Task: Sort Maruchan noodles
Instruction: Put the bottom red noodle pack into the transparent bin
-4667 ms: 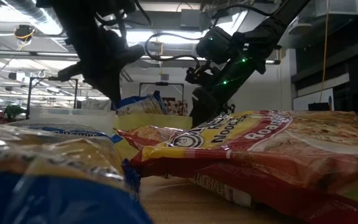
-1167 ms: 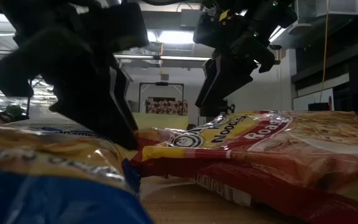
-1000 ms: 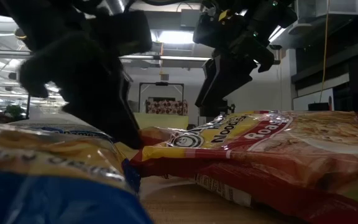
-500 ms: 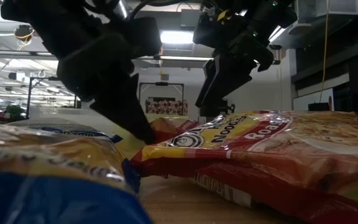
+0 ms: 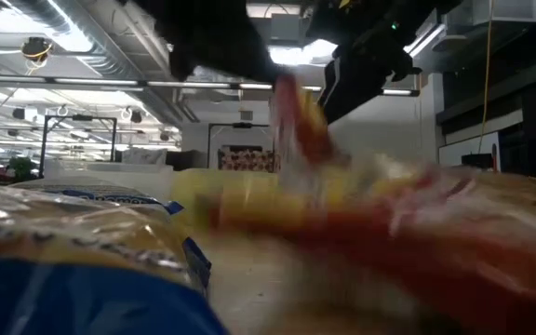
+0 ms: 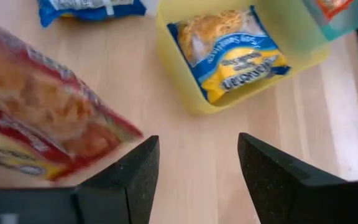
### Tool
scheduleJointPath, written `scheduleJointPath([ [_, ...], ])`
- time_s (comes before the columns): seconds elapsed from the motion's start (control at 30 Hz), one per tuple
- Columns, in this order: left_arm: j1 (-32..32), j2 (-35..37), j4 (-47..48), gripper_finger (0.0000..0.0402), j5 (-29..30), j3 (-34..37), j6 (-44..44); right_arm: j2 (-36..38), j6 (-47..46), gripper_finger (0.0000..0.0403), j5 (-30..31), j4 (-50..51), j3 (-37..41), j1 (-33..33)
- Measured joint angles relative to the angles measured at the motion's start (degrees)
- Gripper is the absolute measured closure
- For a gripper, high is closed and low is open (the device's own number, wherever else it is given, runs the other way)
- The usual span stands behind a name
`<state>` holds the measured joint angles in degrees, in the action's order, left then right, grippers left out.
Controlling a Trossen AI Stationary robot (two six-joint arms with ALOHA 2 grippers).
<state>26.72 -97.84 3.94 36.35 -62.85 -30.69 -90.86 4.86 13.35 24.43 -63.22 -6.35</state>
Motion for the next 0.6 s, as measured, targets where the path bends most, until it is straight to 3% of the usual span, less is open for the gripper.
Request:
scheduleJointPath([
  [0.33,1.83,11.52,4.06,0.0401,13.16,-0.28,0.52,1.26,-0.23,0.0196,1.13,0.27,0.02,0.00],
  [0.6,5.41,22.13,30.29,0.0401,28.35,-0.32,-18.91,1.26,-0.26,0.0196,1.20,1.33,0.02,0.00],
])
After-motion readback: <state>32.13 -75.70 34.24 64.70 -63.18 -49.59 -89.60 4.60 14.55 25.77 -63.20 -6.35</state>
